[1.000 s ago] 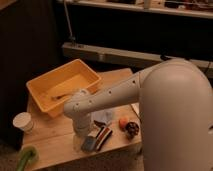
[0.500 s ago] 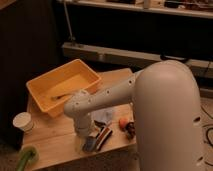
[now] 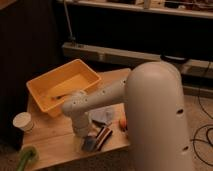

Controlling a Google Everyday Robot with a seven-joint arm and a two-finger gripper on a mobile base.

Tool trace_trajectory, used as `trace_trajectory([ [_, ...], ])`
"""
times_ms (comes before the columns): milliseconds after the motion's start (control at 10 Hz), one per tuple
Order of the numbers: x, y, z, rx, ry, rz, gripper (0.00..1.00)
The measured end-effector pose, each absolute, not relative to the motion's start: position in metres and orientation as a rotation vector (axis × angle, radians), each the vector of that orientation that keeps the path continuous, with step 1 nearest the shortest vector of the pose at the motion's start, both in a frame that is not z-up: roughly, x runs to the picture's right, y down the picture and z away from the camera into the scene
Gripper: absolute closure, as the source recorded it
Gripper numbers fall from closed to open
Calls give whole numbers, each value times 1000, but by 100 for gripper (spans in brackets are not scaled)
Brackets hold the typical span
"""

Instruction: Wipe table surface with sponge

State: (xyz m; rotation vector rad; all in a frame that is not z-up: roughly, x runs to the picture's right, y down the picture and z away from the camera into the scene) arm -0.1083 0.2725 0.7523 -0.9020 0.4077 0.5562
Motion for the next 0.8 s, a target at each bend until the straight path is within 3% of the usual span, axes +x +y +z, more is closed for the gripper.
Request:
trace_trajectory([
  [200, -116, 275, 758, -911, 430, 512, 22],
  [300, -116, 276, 760, -916, 442, 499, 28],
  [800, -119, 277, 763, -908, 480, 480, 78],
])
